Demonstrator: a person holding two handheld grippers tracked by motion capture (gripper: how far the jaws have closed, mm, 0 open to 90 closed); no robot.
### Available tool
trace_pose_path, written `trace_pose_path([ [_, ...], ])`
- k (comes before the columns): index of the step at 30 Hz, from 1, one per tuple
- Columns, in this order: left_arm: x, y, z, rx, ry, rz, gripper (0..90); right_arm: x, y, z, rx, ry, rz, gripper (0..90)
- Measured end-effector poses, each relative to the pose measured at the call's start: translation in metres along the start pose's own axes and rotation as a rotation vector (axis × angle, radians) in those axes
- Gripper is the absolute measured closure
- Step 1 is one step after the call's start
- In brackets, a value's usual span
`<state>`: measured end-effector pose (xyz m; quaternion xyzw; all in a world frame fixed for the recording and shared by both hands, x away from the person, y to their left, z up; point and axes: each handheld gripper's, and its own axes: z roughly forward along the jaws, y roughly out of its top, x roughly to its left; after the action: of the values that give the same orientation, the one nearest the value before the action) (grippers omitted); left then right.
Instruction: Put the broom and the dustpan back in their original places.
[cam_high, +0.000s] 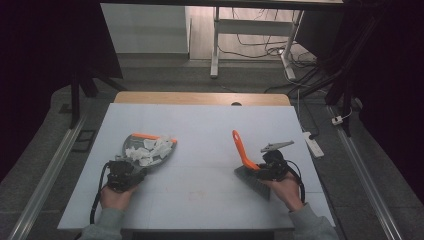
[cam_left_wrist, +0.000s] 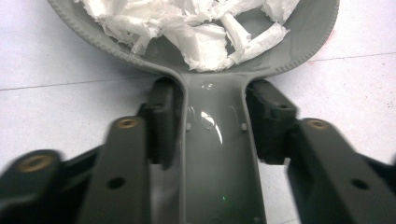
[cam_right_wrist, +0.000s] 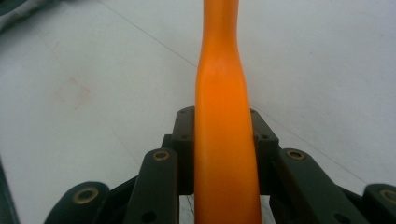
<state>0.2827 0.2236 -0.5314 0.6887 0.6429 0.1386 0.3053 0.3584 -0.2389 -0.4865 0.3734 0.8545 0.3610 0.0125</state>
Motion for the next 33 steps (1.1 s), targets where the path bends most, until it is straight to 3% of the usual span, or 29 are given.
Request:
trace_pose_path([
  [4, 0.0, 0.0, -0.001, -0.01, 0.005, -0.003, 37.7, -0.005, 0.0, 0.0, -0.005, -0.001, 0.019, 70.3],
  [9, -0.002, 0.0, -0.005, -0.037, 0.026, -0.001, 16.0, -0.012, 0.0, 0.002, -0.009, -0.013, 0.027, 69.7],
  [11, -0.002, -0.001, -0.008, -0.042, 0.023, 0.002, 12.7, -0.015, 0.001, 0.002, -0.005, -0.028, 0.017, 69.2],
  [23, -0.002, -0.005, -0.026, -0.083, -0.009, 0.061, 11.7, -0.026, 0.002, 0.004, 0.005, -0.078, -0.019, 60.1],
  [30, 0.001, -0.005, -0.031, -0.1, -0.034, 0.074, 11.7, -0.038, 0.001, 0.007, 0.03, -0.087, 0.005, 51.9],
  [33, 0.002, -0.005, -0.031, -0.101, -0.04, 0.079, 11.7, -0.041, 0.001, 0.008, 0.055, -0.132, 0.0, 48.4],
])
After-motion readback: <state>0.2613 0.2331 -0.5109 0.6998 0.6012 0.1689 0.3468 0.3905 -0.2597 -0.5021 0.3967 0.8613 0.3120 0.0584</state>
